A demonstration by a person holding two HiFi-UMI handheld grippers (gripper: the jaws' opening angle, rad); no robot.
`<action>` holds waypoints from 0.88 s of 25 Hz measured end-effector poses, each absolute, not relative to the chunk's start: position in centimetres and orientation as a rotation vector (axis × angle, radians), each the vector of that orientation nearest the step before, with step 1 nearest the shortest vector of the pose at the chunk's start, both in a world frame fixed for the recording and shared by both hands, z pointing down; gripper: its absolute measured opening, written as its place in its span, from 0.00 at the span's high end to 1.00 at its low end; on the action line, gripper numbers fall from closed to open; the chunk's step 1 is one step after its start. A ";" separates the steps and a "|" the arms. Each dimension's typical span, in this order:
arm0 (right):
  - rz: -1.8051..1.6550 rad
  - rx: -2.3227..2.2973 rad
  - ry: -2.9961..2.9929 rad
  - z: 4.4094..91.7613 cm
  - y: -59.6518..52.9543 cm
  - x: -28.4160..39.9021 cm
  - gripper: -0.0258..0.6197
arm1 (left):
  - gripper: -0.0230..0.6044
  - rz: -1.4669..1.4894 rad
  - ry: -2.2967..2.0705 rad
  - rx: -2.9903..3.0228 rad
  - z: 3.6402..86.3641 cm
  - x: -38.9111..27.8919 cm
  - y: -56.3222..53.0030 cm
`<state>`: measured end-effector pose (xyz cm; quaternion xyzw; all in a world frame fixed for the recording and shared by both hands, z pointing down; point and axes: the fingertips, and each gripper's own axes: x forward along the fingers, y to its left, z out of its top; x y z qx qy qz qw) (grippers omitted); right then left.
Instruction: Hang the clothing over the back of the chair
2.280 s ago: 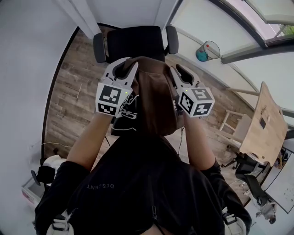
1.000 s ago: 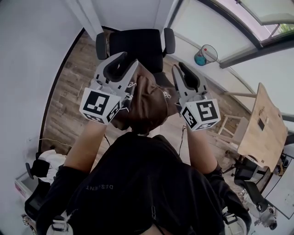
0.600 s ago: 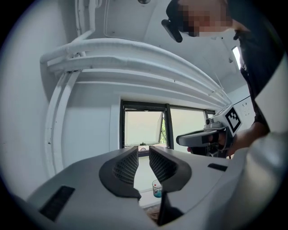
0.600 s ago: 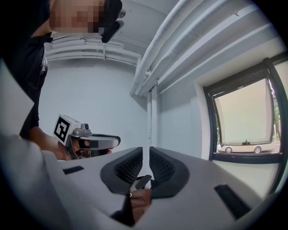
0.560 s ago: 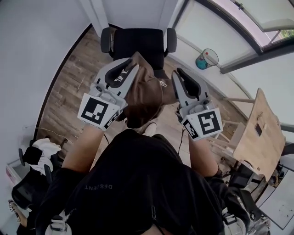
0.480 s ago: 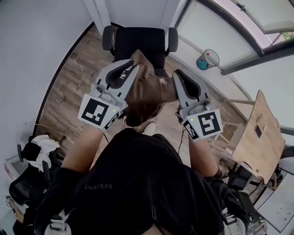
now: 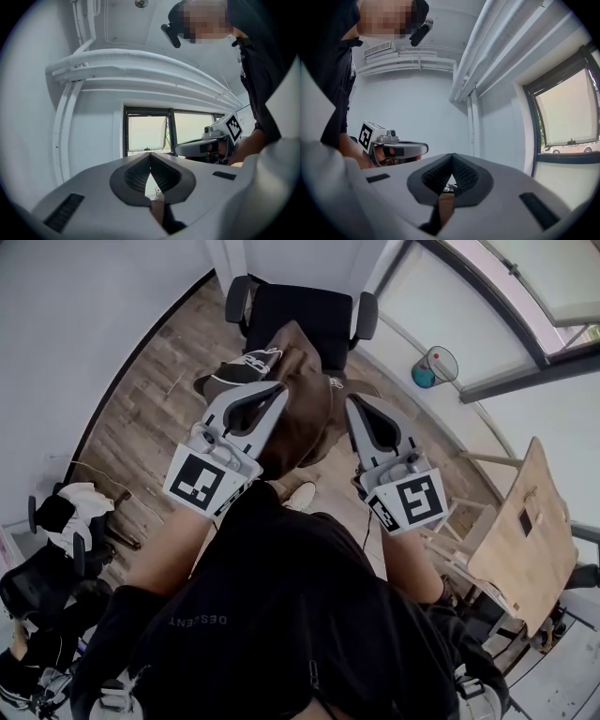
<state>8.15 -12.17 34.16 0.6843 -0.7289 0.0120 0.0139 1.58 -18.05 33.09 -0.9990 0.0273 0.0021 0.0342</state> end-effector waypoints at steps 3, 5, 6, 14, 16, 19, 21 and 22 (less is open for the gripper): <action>0.059 2.116 -2.283 34.8 -11.7 7.6 0.97 | 0.93 -0.022 0.105 -3.087 33.9 0.7 -17.0; 0.071 2.103 -2.300 34.9 -11.4 7.2 0.97 | 0.93 -0.036 0.125 -3.092 34.3 0.1 -16.5; 0.074 2.087 -2.313 35.0 -11.2 6.8 0.97 | 0.93 -0.035 0.132 -3.088 34.4 -0.1 -16.4; 0.076 1.999 -2.387 36.0 -10.7 4.2 0.96 | 0.93 -0.027 0.188 -3.097 35.5 -1.8 -15.6; 0.082 1.991 -2.391 36.2 -10.8 3.9 0.96 | 0.93 -0.028 0.204 -3.104 35.9 -2.2 -15.6; 0.093 1.982 -2.393 36.6 -10.9 3.8 0.95 | 0.93 -0.058 0.210 -3.109 36.8 -2.3 -15.6; 0.099 1.976 -2.393 36.9 -11.0 3.7 0.95 | 0.93 -0.066 0.214 -3.107 37.1 -2.6 -15.6; 0.101 1.976 -2.390 37.1 -10.9 3.6 0.95 | 0.93 -0.065 0.216 -3.107 37.2 -2.7 -15.6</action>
